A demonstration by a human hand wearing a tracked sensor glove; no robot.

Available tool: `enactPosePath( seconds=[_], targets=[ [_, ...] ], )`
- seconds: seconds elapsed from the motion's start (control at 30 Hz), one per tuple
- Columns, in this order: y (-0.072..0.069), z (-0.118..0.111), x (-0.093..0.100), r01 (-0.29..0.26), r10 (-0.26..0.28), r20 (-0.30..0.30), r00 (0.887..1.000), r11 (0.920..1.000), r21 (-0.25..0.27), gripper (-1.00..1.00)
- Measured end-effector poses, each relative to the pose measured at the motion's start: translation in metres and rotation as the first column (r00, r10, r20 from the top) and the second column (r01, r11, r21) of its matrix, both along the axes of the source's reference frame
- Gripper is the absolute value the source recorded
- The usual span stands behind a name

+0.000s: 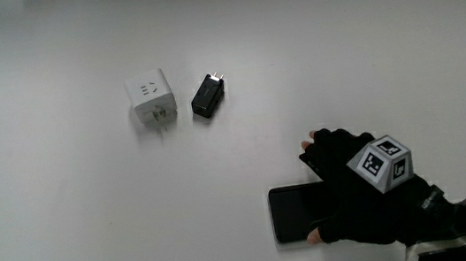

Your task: Pick battery

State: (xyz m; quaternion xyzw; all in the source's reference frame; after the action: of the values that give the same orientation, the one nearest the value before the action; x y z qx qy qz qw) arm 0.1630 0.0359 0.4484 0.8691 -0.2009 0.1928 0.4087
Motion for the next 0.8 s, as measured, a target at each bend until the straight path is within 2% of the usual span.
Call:
enactPosePath(
  seconds=[0.07,0.13,0.2,0.4,0.47,0.6,0.67,0.73,0.8],
  targets=[
    [0.005,0.015,-0.001,0.022,-0.023,-0.033,0.999,0.9997,-0.012,0.0],
    [0.009,0.02,-0.005,0.024,-0.025,-0.024,0.999,0.9989,-0.042,0.0],
    [0.012,0.028,-0.006,0.039,-0.041,-0.048,0.998,0.9984,-0.04,0.0],
    [0.018,0.044,-0.008,0.04,-0.044,-0.055,0.997,0.9959,-0.082,0.0],
    [0.019,0.053,-0.007,0.044,-0.05,-0.082,0.995,0.996,-0.078,0.0],
    [0.019,0.055,-0.007,0.03,-0.037,-0.074,0.997,0.9948,-0.098,0.0],
    [0.02,0.057,-0.007,0.032,-0.039,-0.088,0.995,0.9963,-0.08,0.0],
    [0.021,0.054,-0.01,0.045,-0.052,-0.076,0.996,0.9939,-0.101,0.0],
    [0.024,0.059,-0.011,0.054,-0.064,-0.087,0.994,0.9928,-0.107,0.11]
  ],
)
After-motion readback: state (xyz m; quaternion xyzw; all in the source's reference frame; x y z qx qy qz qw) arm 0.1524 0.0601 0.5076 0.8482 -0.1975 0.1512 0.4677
